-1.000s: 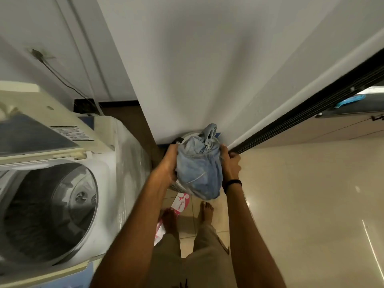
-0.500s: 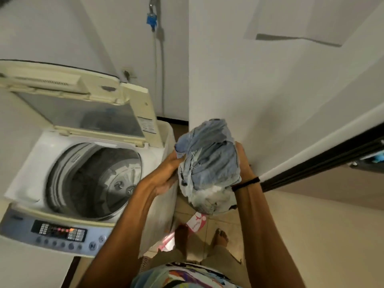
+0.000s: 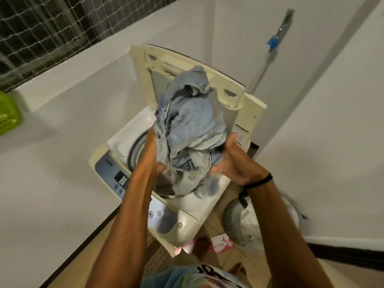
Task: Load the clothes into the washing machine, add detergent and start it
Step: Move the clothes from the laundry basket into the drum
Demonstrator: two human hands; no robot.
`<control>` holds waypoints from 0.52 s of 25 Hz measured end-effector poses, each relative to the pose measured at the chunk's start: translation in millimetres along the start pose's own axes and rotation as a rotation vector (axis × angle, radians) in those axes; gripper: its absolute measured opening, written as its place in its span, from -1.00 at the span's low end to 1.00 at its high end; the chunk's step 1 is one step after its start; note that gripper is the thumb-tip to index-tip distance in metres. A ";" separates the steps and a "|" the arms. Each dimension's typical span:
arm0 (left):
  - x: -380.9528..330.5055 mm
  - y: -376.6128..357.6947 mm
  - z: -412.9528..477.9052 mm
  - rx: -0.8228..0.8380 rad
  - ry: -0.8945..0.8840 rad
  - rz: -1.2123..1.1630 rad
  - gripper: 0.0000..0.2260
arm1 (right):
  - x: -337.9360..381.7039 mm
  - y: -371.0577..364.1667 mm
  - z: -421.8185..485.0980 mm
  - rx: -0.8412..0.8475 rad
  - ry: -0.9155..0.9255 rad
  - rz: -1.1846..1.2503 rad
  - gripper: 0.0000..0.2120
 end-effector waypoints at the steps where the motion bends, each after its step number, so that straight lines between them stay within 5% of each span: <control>1: -3.2 20.2 24.7 -0.060 -0.056 0.105 -0.57 | -9.3 -5.4 21.6 -0.018 -0.006 -0.092 -0.30; 7: 15.9 79.5 78.7 0.040 -0.118 0.242 -0.68 | -74.2 16.3 106.9 -0.299 -0.025 -0.366 -0.61; 11: 86.6 112.3 109.6 -0.087 -0.034 0.752 -0.44 | -130.0 71.4 114.3 -0.381 -0.343 -1.208 -0.61; 13: 120.6 113.8 103.7 -0.154 0.071 0.785 -0.45 | -134.4 89.6 92.2 -0.429 -0.395 -1.416 -0.73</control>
Point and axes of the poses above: each hand's wrist, its own z-axis towards the middle knuckle, its own y-axis out of the back of the hand, x = y × z, the point moved 9 cm from there along z, towards the middle knuckle, and after that the axes turned 10 degrees about -z, right-handed, at the moved point
